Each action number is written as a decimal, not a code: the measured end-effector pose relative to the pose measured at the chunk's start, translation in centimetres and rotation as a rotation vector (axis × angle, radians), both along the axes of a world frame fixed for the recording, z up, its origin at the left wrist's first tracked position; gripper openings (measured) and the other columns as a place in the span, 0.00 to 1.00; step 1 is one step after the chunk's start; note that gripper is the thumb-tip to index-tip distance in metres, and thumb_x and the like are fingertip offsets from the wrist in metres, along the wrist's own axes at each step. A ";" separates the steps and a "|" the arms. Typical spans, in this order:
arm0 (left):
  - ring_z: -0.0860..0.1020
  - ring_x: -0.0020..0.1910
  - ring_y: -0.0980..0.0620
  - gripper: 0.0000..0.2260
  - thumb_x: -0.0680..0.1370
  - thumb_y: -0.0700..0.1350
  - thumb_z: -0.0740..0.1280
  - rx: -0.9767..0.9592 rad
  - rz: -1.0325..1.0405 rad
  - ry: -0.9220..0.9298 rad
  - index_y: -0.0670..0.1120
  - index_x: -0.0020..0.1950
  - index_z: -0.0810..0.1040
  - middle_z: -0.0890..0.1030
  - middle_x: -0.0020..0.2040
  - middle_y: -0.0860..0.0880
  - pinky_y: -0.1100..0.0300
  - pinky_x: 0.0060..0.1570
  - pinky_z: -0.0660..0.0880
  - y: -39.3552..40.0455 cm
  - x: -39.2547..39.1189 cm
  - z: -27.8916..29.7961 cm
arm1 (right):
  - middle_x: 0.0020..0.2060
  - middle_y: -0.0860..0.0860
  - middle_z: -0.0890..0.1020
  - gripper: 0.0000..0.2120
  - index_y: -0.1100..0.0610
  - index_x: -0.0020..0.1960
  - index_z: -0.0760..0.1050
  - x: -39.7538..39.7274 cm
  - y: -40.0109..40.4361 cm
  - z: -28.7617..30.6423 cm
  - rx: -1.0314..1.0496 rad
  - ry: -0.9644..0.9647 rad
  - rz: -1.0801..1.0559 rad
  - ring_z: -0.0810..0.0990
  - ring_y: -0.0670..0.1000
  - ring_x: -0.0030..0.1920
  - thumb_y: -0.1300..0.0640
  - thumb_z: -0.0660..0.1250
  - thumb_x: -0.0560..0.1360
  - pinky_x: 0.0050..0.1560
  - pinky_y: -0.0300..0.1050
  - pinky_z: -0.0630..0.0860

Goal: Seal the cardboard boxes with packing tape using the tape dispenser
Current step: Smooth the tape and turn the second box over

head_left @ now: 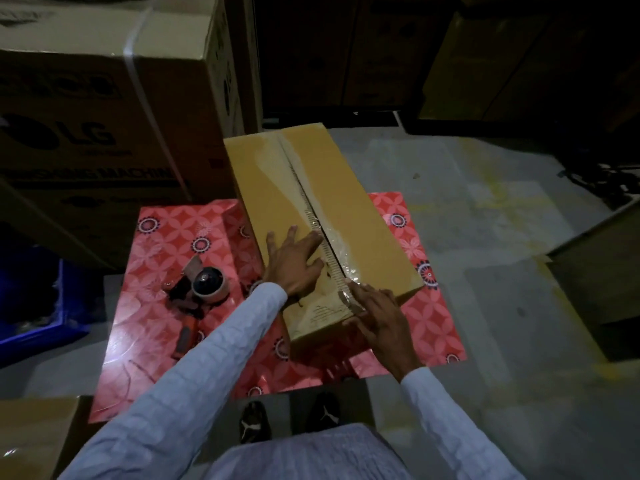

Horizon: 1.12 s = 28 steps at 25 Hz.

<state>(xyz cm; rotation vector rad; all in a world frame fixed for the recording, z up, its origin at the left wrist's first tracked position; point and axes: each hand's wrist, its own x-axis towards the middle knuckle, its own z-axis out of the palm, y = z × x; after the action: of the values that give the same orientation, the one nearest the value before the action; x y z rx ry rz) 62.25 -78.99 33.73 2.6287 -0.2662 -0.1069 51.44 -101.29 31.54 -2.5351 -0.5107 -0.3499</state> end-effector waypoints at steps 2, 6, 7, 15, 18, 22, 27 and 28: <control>0.53 0.83 0.46 0.25 0.79 0.57 0.63 -0.011 -0.046 0.000 0.58 0.77 0.68 0.68 0.79 0.54 0.36 0.77 0.34 0.3 1.1 0.4 | 0.68 0.54 0.79 0.27 0.50 0.78 0.66 -0.4 1.3 -0.5 0.047 0.023 -0.079 0.72 0.51 0.69 0.47 0.62 0.81 0.70 0.52 0.65; 0.56 0.82 0.49 0.26 0.77 0.60 0.65 0.006 -0.219 0.001 0.61 0.76 0.70 0.70 0.78 0.53 0.39 0.79 0.38 2.0 4.3 0.8 | 0.63 0.52 0.82 0.21 0.53 0.68 0.77 -0.8 4.9 -1.5 0.088 0.007 -0.185 0.76 0.53 0.66 0.45 0.66 0.79 0.68 0.58 0.73; 0.56 0.82 0.50 0.26 0.76 0.60 0.66 0.009 -0.244 0.006 0.61 0.75 0.70 0.70 0.77 0.53 0.40 0.79 0.39 2.7 5.0 0.8 | 0.62 0.52 0.83 0.20 0.53 0.66 0.78 -0.6 6.1 -1.4 0.099 0.005 -0.193 0.77 0.53 0.65 0.44 0.67 0.79 0.66 0.59 0.74; 0.78 0.65 0.42 0.14 0.76 0.40 0.67 -0.214 -0.121 -0.287 0.44 0.61 0.83 0.82 0.64 0.43 0.47 0.67 0.73 0.3 -5.1 -1.4 | 0.59 0.51 0.85 0.19 0.53 0.63 0.84 0.8 4.4 -0.7 0.053 -0.111 -0.100 0.78 0.50 0.58 0.46 0.67 0.77 0.55 0.53 0.81; 0.77 0.67 0.43 0.16 0.79 0.43 0.62 -0.141 -0.113 -0.327 0.43 0.63 0.82 0.81 0.66 0.44 0.45 0.70 0.71 0.6 -7.8 -3.3 | 0.57 0.54 0.85 0.14 0.57 0.61 0.84 0.7 5.2 -1.8 -0.001 -0.186 -0.092 0.78 0.52 0.57 0.55 0.70 0.77 0.53 0.52 0.80; 0.74 0.69 0.42 0.17 0.77 0.44 0.65 -0.114 -0.209 -0.328 0.42 0.66 0.79 0.78 0.69 0.43 0.43 0.71 0.67 1.4 -7.6 -2.3 | 0.58 0.53 0.85 0.15 0.57 0.62 0.84 0.8 4.9 -1.6 0.124 -0.109 -0.079 0.80 0.52 0.58 0.52 0.72 0.77 0.59 0.51 0.79; 0.66 0.78 0.45 0.25 0.81 0.53 0.63 0.214 -0.272 -0.366 0.46 0.76 0.72 0.70 0.78 0.45 0.43 0.75 0.64 2.3 -9.1 -3.3 | 0.56 0.55 0.84 0.11 0.60 0.57 0.84 0.6 3.8 -1.4 0.185 -0.128 -0.044 0.82 0.53 0.58 0.56 0.71 0.77 0.58 0.51 0.81; 0.68 0.77 0.45 0.24 0.79 0.50 0.65 0.232 -0.243 -0.374 0.46 0.75 0.73 0.71 0.77 0.46 0.43 0.73 0.65 2.0 -9.2 -3.7 | 0.55 0.56 0.85 0.09 0.61 0.56 0.84 0.4 4.2 -1.8 0.135 -0.163 -0.058 0.82 0.54 0.58 0.61 0.72 0.76 0.57 0.53 0.82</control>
<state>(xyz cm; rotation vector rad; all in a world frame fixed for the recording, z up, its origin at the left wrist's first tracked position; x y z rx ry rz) 53.08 -77.01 30.04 2.8210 -0.7412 0.2931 51.87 -97.13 29.76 -2.4066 -0.4582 -0.5959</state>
